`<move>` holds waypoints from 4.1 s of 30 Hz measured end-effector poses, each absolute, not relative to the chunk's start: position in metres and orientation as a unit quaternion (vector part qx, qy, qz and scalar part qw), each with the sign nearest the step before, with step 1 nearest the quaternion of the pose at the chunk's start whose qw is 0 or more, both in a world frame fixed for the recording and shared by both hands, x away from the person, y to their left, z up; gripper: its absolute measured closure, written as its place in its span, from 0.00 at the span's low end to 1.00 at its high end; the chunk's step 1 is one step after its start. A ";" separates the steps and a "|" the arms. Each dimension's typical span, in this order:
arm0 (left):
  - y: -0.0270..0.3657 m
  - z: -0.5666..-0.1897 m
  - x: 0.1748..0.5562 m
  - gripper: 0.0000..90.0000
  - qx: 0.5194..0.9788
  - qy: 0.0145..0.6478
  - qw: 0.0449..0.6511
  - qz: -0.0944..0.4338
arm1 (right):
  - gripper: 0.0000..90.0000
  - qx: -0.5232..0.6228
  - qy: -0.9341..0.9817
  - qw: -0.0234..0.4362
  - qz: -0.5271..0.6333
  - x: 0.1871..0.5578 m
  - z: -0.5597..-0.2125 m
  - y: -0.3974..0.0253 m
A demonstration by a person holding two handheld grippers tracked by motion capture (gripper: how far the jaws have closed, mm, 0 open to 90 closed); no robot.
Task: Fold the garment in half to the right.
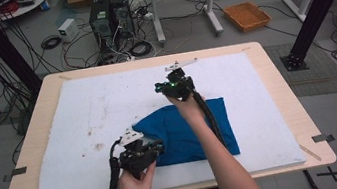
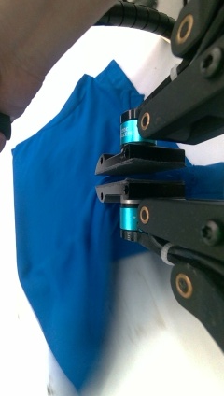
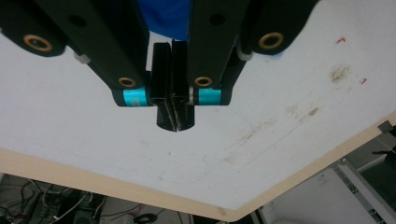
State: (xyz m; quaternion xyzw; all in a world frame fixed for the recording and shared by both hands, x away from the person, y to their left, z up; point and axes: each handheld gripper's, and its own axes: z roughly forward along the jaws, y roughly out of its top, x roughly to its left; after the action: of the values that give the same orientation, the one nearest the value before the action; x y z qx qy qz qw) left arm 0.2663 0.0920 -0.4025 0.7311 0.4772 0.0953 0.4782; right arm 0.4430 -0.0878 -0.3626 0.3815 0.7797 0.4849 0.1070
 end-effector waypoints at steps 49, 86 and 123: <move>0.076 -0.401 0.259 0.93 0.730 0.457 0.491 0.130 | 0.99 0.369 0.779 0.079 0.501 0.437 -0.341 -0.127; -0.080 -0.437 0.299 0.90 0.728 0.418 0.543 -0.019 | 0.97 0.451 0.807 0.117 0.363 0.456 -0.372 -0.251; 0.173 -0.404 0.284 0.61 0.669 0.458 0.559 0.177 | 0.97 0.494 0.773 0.080 0.390 0.290 -0.439 -0.275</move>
State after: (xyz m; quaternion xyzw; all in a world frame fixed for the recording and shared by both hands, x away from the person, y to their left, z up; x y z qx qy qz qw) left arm 0.2839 0.1733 -0.4041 0.6687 0.4576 0.1775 0.5585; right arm 0.2903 -0.2750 -0.4392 0.4936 0.7732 0.3899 0.0802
